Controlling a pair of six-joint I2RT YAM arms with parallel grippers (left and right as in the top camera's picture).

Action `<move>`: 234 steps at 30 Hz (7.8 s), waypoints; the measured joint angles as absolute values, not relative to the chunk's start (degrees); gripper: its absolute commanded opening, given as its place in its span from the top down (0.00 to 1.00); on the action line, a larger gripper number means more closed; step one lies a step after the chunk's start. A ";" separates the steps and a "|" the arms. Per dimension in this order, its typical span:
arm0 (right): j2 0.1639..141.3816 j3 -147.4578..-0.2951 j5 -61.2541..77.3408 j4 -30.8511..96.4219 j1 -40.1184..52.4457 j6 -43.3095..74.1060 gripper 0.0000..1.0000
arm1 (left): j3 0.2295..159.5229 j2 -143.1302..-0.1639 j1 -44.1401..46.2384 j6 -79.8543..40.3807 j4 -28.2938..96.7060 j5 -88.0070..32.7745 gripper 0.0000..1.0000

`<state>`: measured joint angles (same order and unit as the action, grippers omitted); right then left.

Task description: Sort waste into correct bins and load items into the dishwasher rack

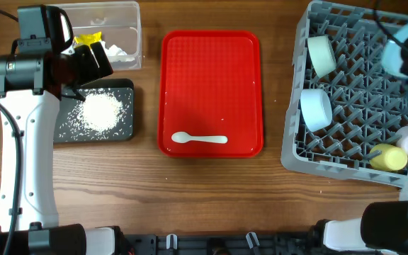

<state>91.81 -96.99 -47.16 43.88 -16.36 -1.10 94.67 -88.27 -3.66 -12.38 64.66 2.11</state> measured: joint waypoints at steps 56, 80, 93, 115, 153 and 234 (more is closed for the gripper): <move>107.74 -96.99 -43.51 31.27 -13.28 -25.82 0.20 | 94.67 -88.27 -3.66 -12.38 64.69 2.11 0.00; 97.89 -92.33 12.99 59.53 22.37 -3.18 0.19 | 94.67 -88.27 -3.66 -12.38 64.64 2.13 0.00; 118.21 -81.45 7.01 44.49 41.43 -16.84 0.50 | 94.67 -88.27 -3.66 -12.38 64.69 2.11 0.00; 115.20 -81.95 6.42 49.06 33.58 3.60 0.96 | 94.67 -88.27 -3.66 -12.38 64.71 2.11 0.00; 76.42 -75.81 4.29 59.02 -10.90 8.19 0.00 | 94.67 -88.27 -3.66 -12.38 64.69 2.11 0.00; 1.10 -0.36 9.76 -0.45 7.35 10.24 0.00 | 0.73 -0.99 0.16 -12.36 4.14 -2.85 0.00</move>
<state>1.10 -0.36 9.76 -0.45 7.35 10.24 0.73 -0.99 0.16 -12.36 4.14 -2.85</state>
